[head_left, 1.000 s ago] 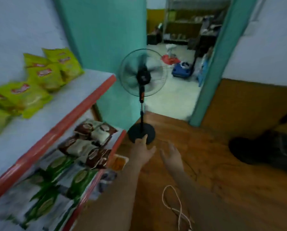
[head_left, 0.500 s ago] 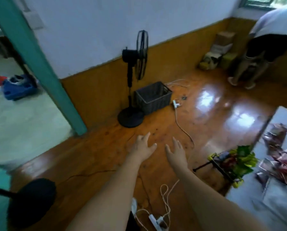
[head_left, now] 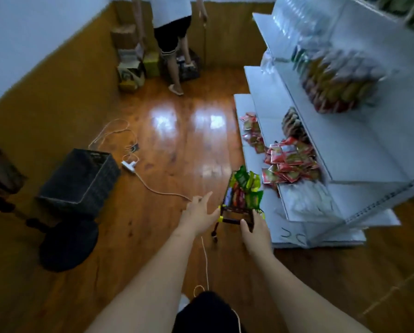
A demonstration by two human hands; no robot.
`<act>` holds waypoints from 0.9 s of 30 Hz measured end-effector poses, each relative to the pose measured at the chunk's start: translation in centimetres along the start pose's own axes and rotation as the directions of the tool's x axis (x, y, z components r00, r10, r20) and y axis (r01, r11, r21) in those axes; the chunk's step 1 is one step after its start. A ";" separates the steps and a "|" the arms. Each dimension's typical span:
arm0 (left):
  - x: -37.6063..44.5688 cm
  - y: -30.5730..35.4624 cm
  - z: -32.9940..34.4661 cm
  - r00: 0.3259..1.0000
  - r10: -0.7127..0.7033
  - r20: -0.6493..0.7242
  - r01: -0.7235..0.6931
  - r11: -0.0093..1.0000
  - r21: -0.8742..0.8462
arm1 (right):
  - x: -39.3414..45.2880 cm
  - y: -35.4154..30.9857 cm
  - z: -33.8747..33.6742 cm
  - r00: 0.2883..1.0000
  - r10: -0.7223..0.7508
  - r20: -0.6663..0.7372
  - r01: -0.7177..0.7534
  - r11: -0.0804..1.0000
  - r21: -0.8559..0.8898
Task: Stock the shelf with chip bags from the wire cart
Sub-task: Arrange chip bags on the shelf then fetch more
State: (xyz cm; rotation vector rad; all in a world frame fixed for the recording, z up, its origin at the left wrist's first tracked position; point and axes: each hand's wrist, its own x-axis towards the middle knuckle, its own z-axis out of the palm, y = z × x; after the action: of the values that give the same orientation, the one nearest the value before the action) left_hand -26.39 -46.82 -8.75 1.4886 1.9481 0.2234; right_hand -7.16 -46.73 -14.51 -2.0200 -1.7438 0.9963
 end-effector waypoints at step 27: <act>60.1 1.3 26.0 0.974 -0.046 0.220 0.060 0.997 -0.057 | 52.7 13.8 19.1 0.910 0.407 0.080 -0.413 0.908 0.076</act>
State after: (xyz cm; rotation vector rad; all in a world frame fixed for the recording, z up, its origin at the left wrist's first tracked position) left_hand -17.56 1.59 -51.96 1.3572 1.7854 0.0920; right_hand -8.07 -3.79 -53.10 -2.3719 -1.2914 1.2479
